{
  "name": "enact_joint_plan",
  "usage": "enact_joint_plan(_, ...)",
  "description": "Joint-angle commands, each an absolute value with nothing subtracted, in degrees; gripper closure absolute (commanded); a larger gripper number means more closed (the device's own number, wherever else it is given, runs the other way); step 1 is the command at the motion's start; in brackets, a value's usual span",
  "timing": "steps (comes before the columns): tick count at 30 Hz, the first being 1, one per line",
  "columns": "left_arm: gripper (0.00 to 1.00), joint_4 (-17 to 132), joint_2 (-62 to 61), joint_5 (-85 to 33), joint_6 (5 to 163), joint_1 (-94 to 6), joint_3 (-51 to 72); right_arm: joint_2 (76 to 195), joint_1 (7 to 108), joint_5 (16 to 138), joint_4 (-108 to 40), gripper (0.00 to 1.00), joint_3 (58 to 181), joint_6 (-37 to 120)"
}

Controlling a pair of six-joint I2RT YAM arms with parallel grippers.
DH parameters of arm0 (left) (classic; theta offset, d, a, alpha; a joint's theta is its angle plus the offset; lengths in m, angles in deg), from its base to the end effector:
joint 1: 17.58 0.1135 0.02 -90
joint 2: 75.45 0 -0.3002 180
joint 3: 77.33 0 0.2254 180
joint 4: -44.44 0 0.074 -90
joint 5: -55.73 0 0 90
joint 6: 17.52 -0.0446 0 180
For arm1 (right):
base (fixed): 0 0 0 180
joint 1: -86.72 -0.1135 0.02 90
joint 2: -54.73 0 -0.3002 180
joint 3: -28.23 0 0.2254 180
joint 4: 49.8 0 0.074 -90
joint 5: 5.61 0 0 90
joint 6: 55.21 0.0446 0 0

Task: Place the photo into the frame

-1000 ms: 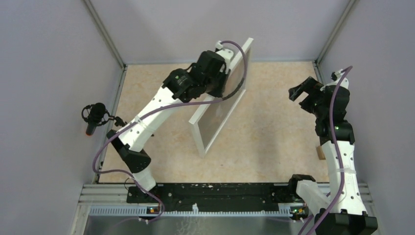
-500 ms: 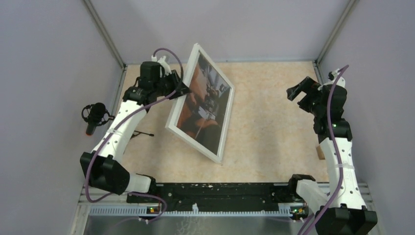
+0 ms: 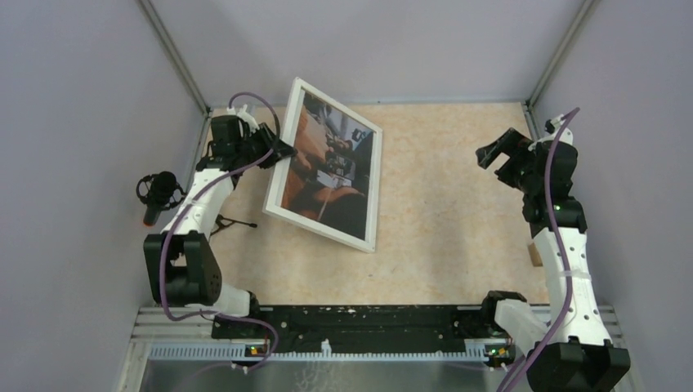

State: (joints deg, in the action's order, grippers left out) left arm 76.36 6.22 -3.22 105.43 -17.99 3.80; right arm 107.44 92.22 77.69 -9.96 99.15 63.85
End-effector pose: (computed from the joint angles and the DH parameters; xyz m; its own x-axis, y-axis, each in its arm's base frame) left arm 0.2964 -0.0251 0.3482 -0.6904 -0.4610 -0.5575 0.0784 0.7184 -0.6912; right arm 0.1620 -0.0104 0.3792 -0.3269 0.5161 -0.7917 0.1671 0.8561 0.4891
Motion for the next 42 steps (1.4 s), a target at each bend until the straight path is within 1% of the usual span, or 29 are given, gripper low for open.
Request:
enact_joint_plan(1, 1.00, 72.81, 12.96, -6.10, 100.03, -15.75, 4.88, 107.56, 92.69, 76.89, -12.76, 0.01, 98.85, 63.08)
enact_joint_plan(3, 1.00, 73.45, 14.85, -7.08, 99.04, -15.79, 5.20, 107.55, 92.69, 77.08, -12.74, 0.01, 98.84, 62.94)
enact_joint_plan(4, 0.97, 73.53, 15.46, -8.28, 98.31, -15.80, 5.04, 107.63, 92.69, 77.05, -12.79, 0.01, 98.78, 62.97)
enact_joint_plan(5, 0.92, 73.53, 15.63, -9.75, 97.60, -15.75, 4.67, 107.66, 92.69, 76.90, -12.89, 0.01, 98.66, 63.00)
enact_joint_plan(8, 0.84, 74.31, 16.99, -13.51, 95.34, -15.74, 4.55, 107.93, 92.69, 76.39, -13.47, 0.01, 98.25, 63.19)
enact_joint_plan(10, 0.82, 75.08, 17.91, -14.82, 94.31, -15.74, 4.80, 108.24, 92.69, 75.86, -13.85, 0.01, 98.16, 63.33)
enact_joint_plan(17, 0.83, 76.42, 19.39, -19.38, 92.52, -15.77, 5.06, 108.25, 92.69, 75.67, -13.76, 0.01, 98.14, 63.36)
enact_joint_plan(22, 0.78, 75.93, 20.24, -21.49, 92.22, -15.75, 3.92, 108.43, 92.69, 75.61, -13.84, 0.01, 98.13, 63.20)
enact_joint_plan(23, 0.76, 76.08, 20.64, -21.85, 92.18, -15.70, 3.87, 108.49, 92.69, 75.60, -13.76, 0.01, 98.15, 63.18)
enact_joint_plan(30, 0.51, 75.38, 21.64, -18.81, 92.60, -14.71, 2.93, 108.78, 92.71, 75.59, -13.88, 0.01, 97.96, 63.14)
enact_joint_plan(32, 0.40, 75.10, 21.14, -18.57, 92.57, -14.68, 2.46, 108.86, 92.69, 75.59, -14.05, 0.01, 97.88, 63.09)
enact_joint_plan(33, 0.37, 74.84, 20.92, -18.46, 92.37, -14.68, 2.14, 108.95, 92.69, 75.48, -14.06, 0.01, 97.86, 63.09)
enact_joint_plan(37, 0.32, 75.00, 20.53, -19.23, 92.25, -14.68, 2.04, 109.29, 92.70, 75.21, -14.31, 0.01, 97.73, 63.16)
enact_joint_plan(42, 0.30, 76.19, 18.88, -20.40, 91.85, -15.01, 2.50, 109.56, 92.70, 74.83, -14.50, 0.01, 97.65, 63.18)
